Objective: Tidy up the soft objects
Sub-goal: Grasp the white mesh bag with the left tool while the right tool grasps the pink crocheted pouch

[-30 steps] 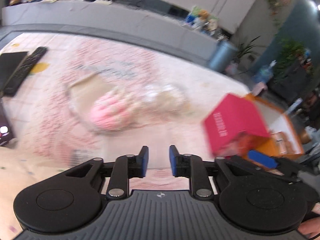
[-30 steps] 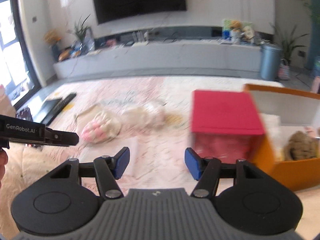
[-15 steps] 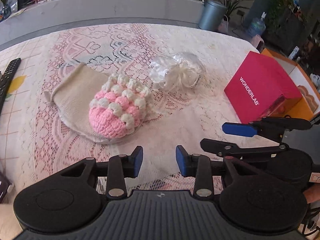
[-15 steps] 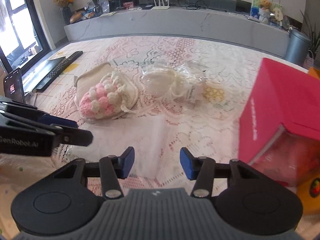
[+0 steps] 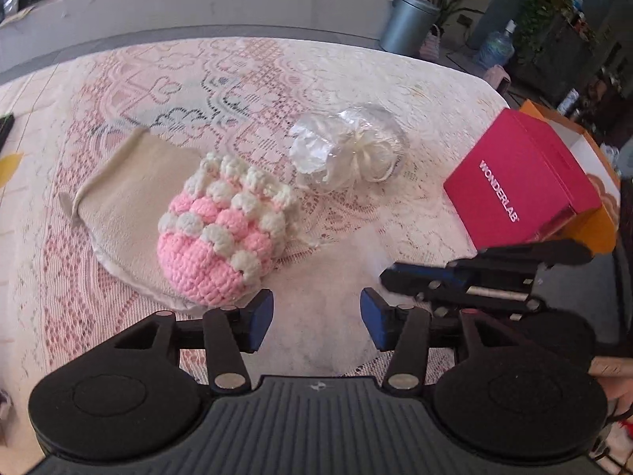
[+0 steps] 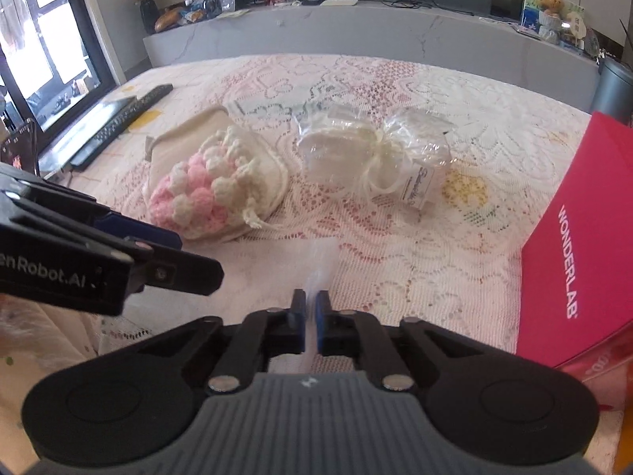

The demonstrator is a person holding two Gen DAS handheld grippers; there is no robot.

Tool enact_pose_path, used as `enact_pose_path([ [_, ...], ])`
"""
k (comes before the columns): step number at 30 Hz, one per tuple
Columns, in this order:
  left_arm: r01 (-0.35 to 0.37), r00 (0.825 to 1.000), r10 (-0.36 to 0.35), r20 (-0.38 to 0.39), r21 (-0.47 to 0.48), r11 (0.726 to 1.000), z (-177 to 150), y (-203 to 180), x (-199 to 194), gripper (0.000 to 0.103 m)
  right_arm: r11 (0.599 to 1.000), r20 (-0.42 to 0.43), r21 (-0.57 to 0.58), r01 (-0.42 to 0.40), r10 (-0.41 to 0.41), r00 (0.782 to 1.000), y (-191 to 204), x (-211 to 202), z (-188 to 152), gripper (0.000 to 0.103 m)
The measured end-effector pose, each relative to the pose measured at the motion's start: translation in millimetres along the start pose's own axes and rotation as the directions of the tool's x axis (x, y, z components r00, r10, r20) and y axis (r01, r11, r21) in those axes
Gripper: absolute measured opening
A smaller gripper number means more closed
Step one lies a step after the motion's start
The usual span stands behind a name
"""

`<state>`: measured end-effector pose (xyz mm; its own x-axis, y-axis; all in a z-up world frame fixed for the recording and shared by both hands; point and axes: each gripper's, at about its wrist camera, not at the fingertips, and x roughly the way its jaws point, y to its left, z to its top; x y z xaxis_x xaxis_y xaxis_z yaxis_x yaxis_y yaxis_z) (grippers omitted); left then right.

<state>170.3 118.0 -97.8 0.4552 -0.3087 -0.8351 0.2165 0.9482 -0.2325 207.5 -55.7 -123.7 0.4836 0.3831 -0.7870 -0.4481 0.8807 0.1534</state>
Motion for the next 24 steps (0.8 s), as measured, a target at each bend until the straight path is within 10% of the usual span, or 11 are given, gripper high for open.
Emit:
enact_pose_path([
  [17,-0.057,0.998,0.068,-0.005,0.485,0.873,3,-71,48,0.077,0.996,0.100,0.086,0.033,-0.041,0.994,-25,-46,8,0.000],
  [24,-0.061,0.998,0.065,0.004,0.408,0.911,7,-63,53,0.005,0.995,0.111,0.093,0.035,-0.045,0.993,-31,-45,8,0.000],
])
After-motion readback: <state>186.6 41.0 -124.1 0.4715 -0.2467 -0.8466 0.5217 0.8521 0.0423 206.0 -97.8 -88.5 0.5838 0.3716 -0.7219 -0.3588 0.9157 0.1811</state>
